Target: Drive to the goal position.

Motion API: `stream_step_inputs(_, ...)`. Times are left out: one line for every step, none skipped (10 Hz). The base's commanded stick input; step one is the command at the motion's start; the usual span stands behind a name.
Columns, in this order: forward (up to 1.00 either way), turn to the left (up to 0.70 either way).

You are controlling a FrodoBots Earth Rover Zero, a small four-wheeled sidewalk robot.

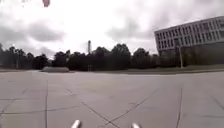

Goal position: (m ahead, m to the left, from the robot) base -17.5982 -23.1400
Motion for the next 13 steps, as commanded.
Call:
stream_step_inputs(0.70,-0.35)
stream_step_inputs(0.70,-0.35)
stream_step_inputs(0.70,-0.35)
stream_step_inputs(0.70,-0.35)
stream_step_inputs(0.70,-0.35)
stream_step_inputs(0.70,-0.35)
stream_step_inputs(0.70,-0.35)
stream_step_inputs(0.70,-0.35)
stream_step_inputs(0.70,-0.35)
stream_step_inputs(0.70,-0.35)
stream_step_inputs(0.70,-0.35)
stream_step_inputs(0.70,-0.35)
stream_step_inputs(0.70,-0.35)
